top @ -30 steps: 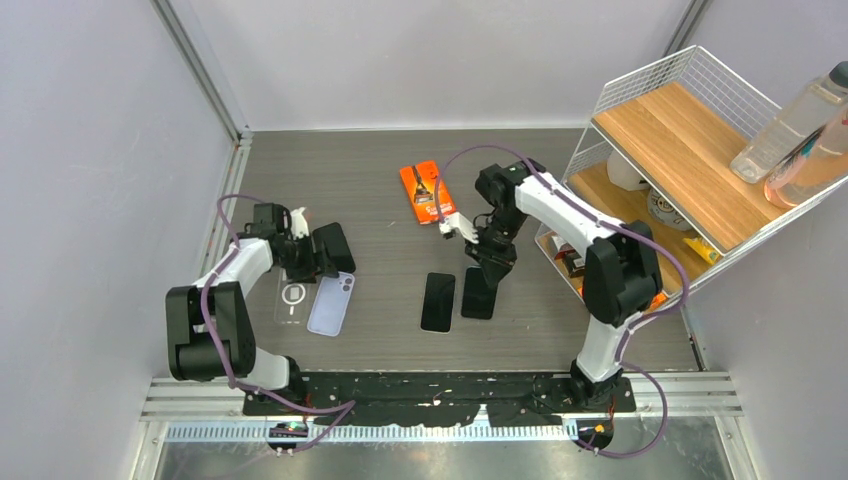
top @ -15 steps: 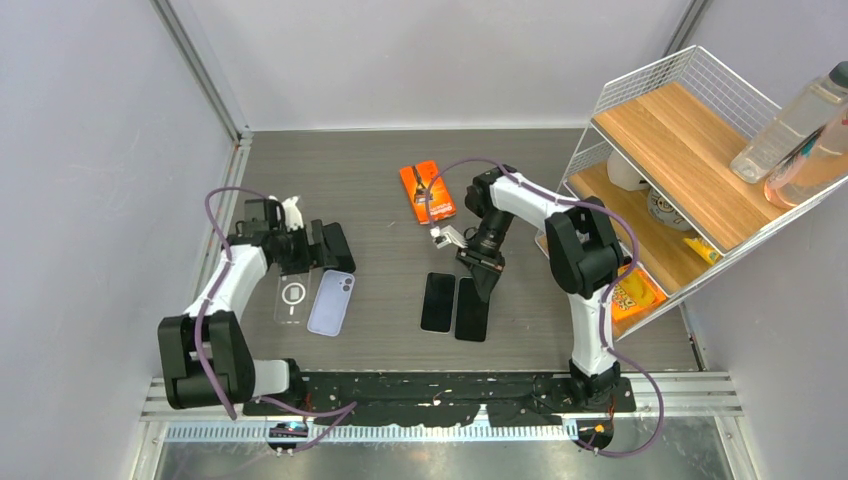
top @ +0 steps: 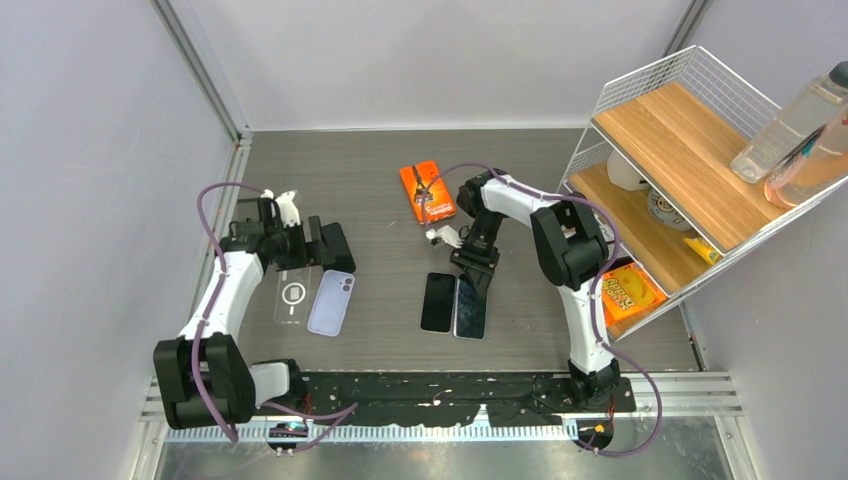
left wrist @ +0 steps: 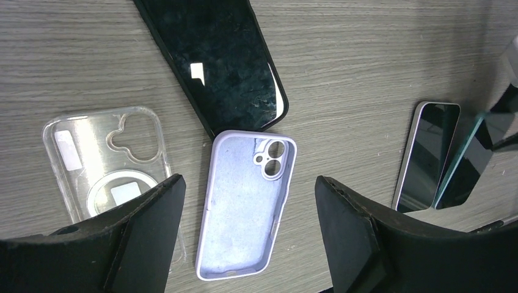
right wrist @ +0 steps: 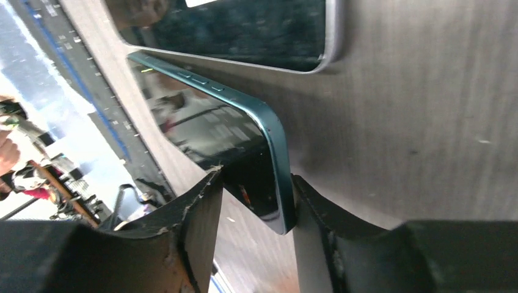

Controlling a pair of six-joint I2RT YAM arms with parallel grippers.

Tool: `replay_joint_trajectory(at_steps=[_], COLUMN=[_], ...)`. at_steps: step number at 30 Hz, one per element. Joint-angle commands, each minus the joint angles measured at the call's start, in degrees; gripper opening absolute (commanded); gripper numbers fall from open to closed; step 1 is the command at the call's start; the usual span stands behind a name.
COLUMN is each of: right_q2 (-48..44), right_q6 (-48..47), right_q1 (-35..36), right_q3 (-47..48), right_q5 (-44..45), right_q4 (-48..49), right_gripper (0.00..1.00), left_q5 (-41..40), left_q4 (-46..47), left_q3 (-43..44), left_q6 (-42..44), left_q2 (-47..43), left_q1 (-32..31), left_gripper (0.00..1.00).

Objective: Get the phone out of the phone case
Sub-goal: Place the phone at the center of the board, then pick up the phone at the center of the board.

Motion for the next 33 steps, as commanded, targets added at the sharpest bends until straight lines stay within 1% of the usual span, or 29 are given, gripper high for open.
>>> replay_joint_trajectory(at_steps=[1, 8, 10, 12, 14, 15, 16, 17, 18, 20, 21, 24, 27, 30, 31, 33], right_q2=[0.2, -0.7, -2.1, -3.6, -5.5, -6.3, -7.8, -8.7, -10.1, -12.0, -12.4, -12.6, -9.6, -4.3, -1.6, 1.6], right_q6=[0.7, 2.4, 3.3, 4.2, 5.6, 6.1, 7.7, 8.6, 10.7, 14.6, 15.8, 22.0, 30.9, 38.5, 41.2, 43.4], right_q1=[0.1, 0.1, 0.1, 0.2, 1.0, 1.4, 2.7, 4.1, 5.0, 7.8, 9.7, 13.8, 17.5, 18.8, 19.2, 20.3], right_q3=[2.2, 3.1, 4.1, 5.1, 5.9, 6.0, 6.2, 6.3, 6.4, 6.5, 6.7, 9.0, 12.9, 23.3, 25.3, 31.2], right_q5=[7.6, 9.0, 8.9, 8.8, 8.2, 8.1, 8.2, 8.5, 9.4, 11.6, 12.3, 16.6, 20.8, 21.1, 21.4, 23.3], right_q4=[7.3, 8.2, 8.7, 9.3, 10.5, 11.1, 12.9, 14.2, 17.0, 22.4, 24.1, 32.6, 38.3, 39.7, 39.8, 40.5], right_gripper=[0.54, 0.64, 0.73, 0.78, 0.86, 0.88, 0.93, 0.95, 1.00, 0.96, 0.96, 0.96, 0.96, 0.96, 0.95, 0.95], left_q5=[0.3, -0.2, -0.3, -0.4, -0.6, -1.0, -1.6, -2.3, -3.5, -6.0, -7.0, -9.0, -9.1, -8.0, -7.5, -6.6], left_q4=[-0.3, -0.2, -0.1, -0.1, 0.0, 0.0, -0.1, -0.2, -0.1, 0.2, 0.3, 0.5, 0.2, -0.7, -1.2, -2.1], left_q3=[1.6, 2.1, 2.4, 2.7, 3.1, 3.3, 3.5, 3.6, 3.6, 3.5, 3.3, 2.3, 1.0, -0.3, -0.6, -1.2], left_q6=[1.7, 2.2, 2.4, 2.6, 3.2, 3.6, 4.3, 4.8, 5.3, 6.0, 6.3, 7.1, 7.7, 8.6, 9.6, 11.4], left_q2=[-1.7, -2.4, -2.6, -3.0, -3.3, -3.5, -3.8, -4.1, -4.6, -5.8, -6.4, -8.5, -10.8, -13.6, -14.5, -16.8], left_q1=[0.4, 0.5, 0.8, 1.2, 1.7, 1.9, 2.1, 2.3, 2.5, 3.0, 3.4, 4.7, 7.1, 10.5, 11.9, 14.5], left_gripper=[0.81, 0.81, 0.82, 0.82, 0.82, 0.83, 0.84, 0.86, 0.90, 0.96, 0.99, 1.00, 1.00, 0.99, 1.00, 1.00])
